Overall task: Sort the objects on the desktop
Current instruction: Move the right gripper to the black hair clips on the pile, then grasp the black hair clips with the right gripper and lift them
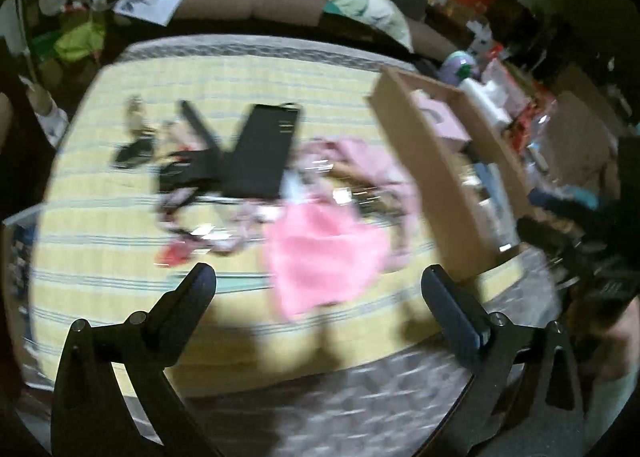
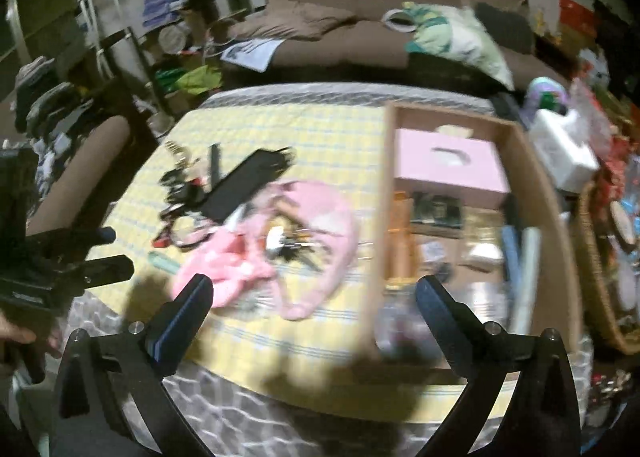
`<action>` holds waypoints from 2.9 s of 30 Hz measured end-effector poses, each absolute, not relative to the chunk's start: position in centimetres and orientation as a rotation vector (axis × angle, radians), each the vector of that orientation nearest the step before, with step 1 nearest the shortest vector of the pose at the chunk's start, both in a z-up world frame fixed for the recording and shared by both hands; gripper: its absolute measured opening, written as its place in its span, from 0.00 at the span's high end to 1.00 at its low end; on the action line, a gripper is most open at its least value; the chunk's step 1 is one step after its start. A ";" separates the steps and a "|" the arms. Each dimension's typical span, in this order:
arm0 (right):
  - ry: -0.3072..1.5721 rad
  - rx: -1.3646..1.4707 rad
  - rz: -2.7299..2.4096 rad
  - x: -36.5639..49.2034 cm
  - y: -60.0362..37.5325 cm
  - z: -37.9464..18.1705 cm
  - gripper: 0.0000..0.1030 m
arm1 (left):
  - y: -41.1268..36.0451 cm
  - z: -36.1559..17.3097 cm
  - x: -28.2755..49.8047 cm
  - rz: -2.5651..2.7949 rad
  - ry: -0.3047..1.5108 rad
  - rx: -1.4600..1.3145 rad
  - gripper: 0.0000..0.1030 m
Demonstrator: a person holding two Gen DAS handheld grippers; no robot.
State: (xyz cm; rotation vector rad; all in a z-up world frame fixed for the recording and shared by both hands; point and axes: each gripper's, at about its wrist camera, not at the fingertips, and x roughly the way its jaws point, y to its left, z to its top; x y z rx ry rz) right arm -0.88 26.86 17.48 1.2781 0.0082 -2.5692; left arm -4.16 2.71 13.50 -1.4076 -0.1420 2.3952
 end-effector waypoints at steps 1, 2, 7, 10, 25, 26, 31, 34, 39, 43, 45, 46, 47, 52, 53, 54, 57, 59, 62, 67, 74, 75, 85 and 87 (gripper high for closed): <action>0.007 1.282 -2.556 -1.1 25.9 17.1 0.00 | 1.7 12.8 -4.1 2.403 -0.102 -1.402 0.00; 0.009 1.287 -2.541 -1.3 24.9 16.6 0.00 | 1.0 12.2 -4.0 2.407 -0.071 -1.404 0.00; 0.016 1.328 -2.490 -2.4 21.0 14.2 0.00 | -1.1 9.0 -3.7 2.371 0.027 -1.410 0.00; -0.019 1.342 -2.480 -3.2 19.5 12.8 0.00 | -1.2 7.7 -3.8 2.346 0.045 -1.412 0.00; -0.136 1.271 -2.519 -9.2 17.2 11.6 0.00 | -7.9 7.1 -8.8 2.545 -0.167 -1.323 0.01; -0.119 1.275 -2.519 -10.0 16.8 11.5 0.00 | -7.9 7.1 -9.4 2.561 -0.156 -1.313 0.01; -0.075 1.262 -2.485 -12.3 14.7 11.3 0.00 | -6.2 6.2 -12.0 2.564 -0.046 -1.278 0.00; -0.040 1.247 -2.446 -13.9 12.7 11.2 0.01 | -6.7 5.2 -13.1 2.543 -0.123 -1.340 0.05; 0.166 1.183 -2.355 -16.1 7.4 10.9 0.02 | -11.4 4.5 -14.0 2.607 -0.279 -1.398 0.05; 0.331 1.167 -2.260 -17.1 3.9 9.4 0.05 | -14.7 3.8 -14.1 2.641 -0.372 -1.434 0.05; 0.393 1.171 -2.207 -17.3 2.5 8.3 0.08 | -16.0 3.4 -14.2 2.651 -0.411 -1.453 0.05; 0.421 1.169 -2.192 -17.4 2.0 7.9 0.09 | -16.5 3.2 -14.2 2.654 -0.432 -1.452 0.05; 0.449 1.166 -2.176 -17.4 1.5 7.4 0.10 | -16.9 3.1 -14.3 2.654 -0.452 -1.454 0.05; 0.567 1.182 -2.118 -17.9 0.0 5.1 0.26 | -17.7 3.2 -14.4 2.647 -0.492 -1.443 0.05; 0.571 1.195 -2.097 -17.9 0.0 4.8 0.30 | -17.5 3.3 -14.4 2.642 -0.488 -1.439 0.05; 0.551 1.196 -2.077 -17.9 0.1 4.7 0.39 | -17.3 3.4 -14.5 2.635 -0.480 -1.436 0.05; 0.525 1.179 -2.116 -17.8 0.6 5.5 0.69 | -16.7 3.6 -14.5 2.631 -0.443 -1.420 0.05; 0.446 1.188 -2.116 -17.8 1.5 6.3 0.81 | -16.1 3.9 -14.7 2.632 -0.400 -1.405 0.05; 0.322 1.229 -2.130 -18.3 3.3 7.1 0.86 | -15.0 4.5 -15.0 2.641 -0.262 -1.372 0.05; 0.147 1.254 -2.153 -18.5 6.4 8.7 0.83 | -13.7 5.8 -17.9 2.641 -0.153 -1.310 0.05; 0.207 1.205 -2.179 -18.3 6.9 10.2 0.53 | -9.6 5.9 -24.4 2.685 0.157 -1.292 0.05; 0.222 1.204 -2.177 -18.5 6.9 10.3 0.53 | -8.8 5.6 -25.3 2.691 0.237 -1.295 0.05; 0.361 1.196 -2.075 -18.9 5.1 8.2 0.39 | -9.1 4.1 -27.2 2.666 0.206 -1.251 0.87; 0.428 1.196 -2.060 -18.9 3.9 7.4 0.39 | -10.1 4.6 -27.1 2.659 0.114 -1.246 0.88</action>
